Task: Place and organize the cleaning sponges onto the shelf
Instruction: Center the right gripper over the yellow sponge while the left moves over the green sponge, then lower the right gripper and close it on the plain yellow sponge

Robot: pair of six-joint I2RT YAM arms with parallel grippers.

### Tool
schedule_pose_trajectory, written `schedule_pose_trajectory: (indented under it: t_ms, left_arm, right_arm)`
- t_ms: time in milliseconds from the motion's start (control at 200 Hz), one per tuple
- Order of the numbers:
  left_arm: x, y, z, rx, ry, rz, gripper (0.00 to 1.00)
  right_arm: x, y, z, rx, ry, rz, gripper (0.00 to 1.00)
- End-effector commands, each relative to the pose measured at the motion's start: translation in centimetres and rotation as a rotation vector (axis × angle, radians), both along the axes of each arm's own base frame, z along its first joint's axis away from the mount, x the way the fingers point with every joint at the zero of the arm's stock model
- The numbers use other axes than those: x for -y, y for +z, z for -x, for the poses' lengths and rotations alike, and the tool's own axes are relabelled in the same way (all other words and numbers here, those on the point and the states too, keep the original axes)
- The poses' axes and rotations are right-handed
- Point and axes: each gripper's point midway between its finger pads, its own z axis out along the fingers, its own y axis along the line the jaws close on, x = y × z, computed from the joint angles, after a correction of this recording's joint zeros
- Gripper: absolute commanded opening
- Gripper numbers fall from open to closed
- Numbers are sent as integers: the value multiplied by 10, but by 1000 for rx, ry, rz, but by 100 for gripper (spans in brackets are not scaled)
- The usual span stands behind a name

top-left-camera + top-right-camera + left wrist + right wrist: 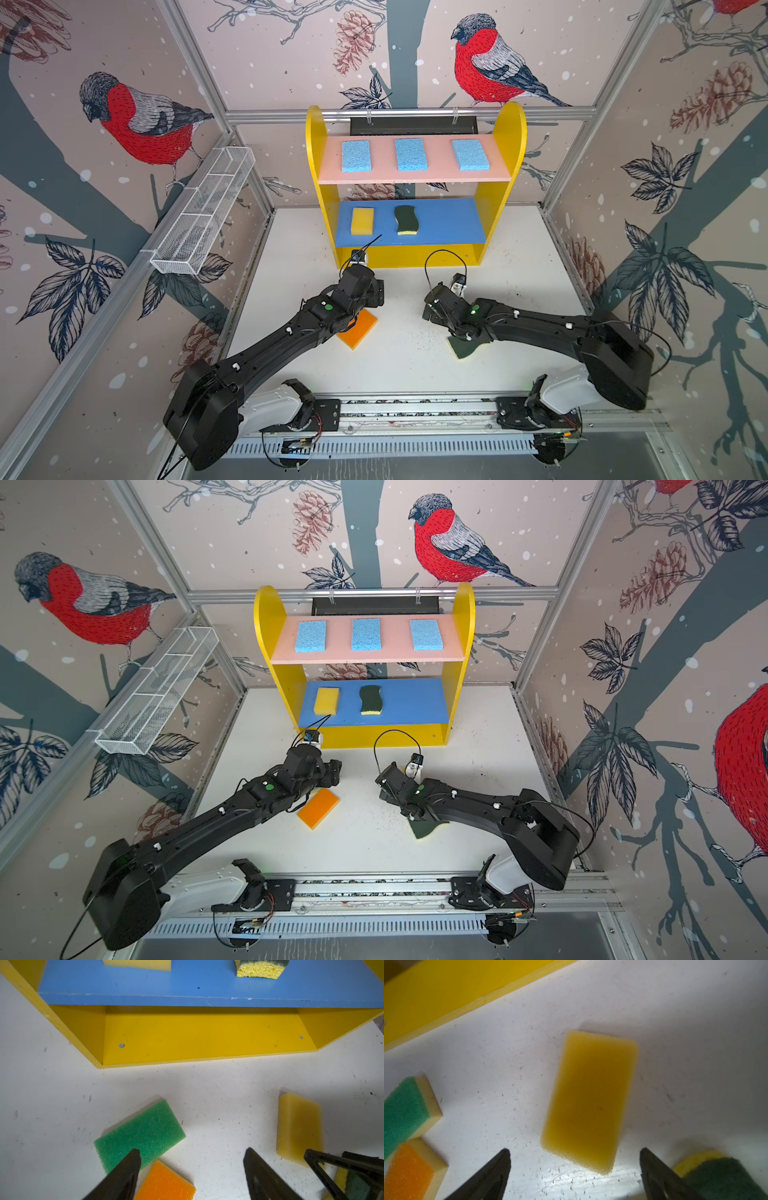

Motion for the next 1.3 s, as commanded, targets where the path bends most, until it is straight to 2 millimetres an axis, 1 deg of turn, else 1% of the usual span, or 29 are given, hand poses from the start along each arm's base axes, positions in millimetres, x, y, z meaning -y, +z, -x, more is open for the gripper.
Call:
schedule_pose_trajectory:
  t_ms: [0, 160, 265, 450, 650, 755, 825, 941, 1046, 1146, 1231, 1296]
  left_arm:
    - [4, 1, -4, 15, 9, 42, 79]
    - [0, -6, -1, 2, 14, 39, 79]
    - [-5, -5, -2, 10, 25, 35, 80]
    - [-5, -1, -4, 21, 26, 46, 80]
    - [-5, -7, -5, 7, 27, 35, 80]
    - [-7, -7, -6, 7, 33, 32, 80]
    - [-12, -6, -6, 13, 61, 23, 80]
    - [-22, 2, -5, 39, 94, 25, 81]
    - [-32, -1, -4, 17, 135, 43, 81]
    - [-50, -9, -1, -7, 204, 53, 81]
    - [-63, -8, 0, 0, 241, 70, 81]
    - [-69, -8, 1, 1, 253, 79, 81]
  right_arm:
    - [2, -8, 0, -38, -37, 25, 97]
    - [1, -14, -2, -57, -49, 58, 97]
    - [1, -17, -3, -64, -51, 55, 97]
    - [3, -21, -5, -75, -55, 61, 97]
    - [2, -25, -6, -87, -49, 64, 97]
    - [4, -26, -6, -91, -50, 70, 97]
    - [5, -27, -5, -93, -53, 72, 97]
    - [6, -29, -4, -96, -57, 70, 97]
    - [7, -31, -5, -99, -58, 68, 97]
    - [5, -33, -6, -100, -52, 65, 97]
    - [4, -33, -7, -99, -49, 63, 97]
    - [3, -33, -7, -99, -49, 60, 97]
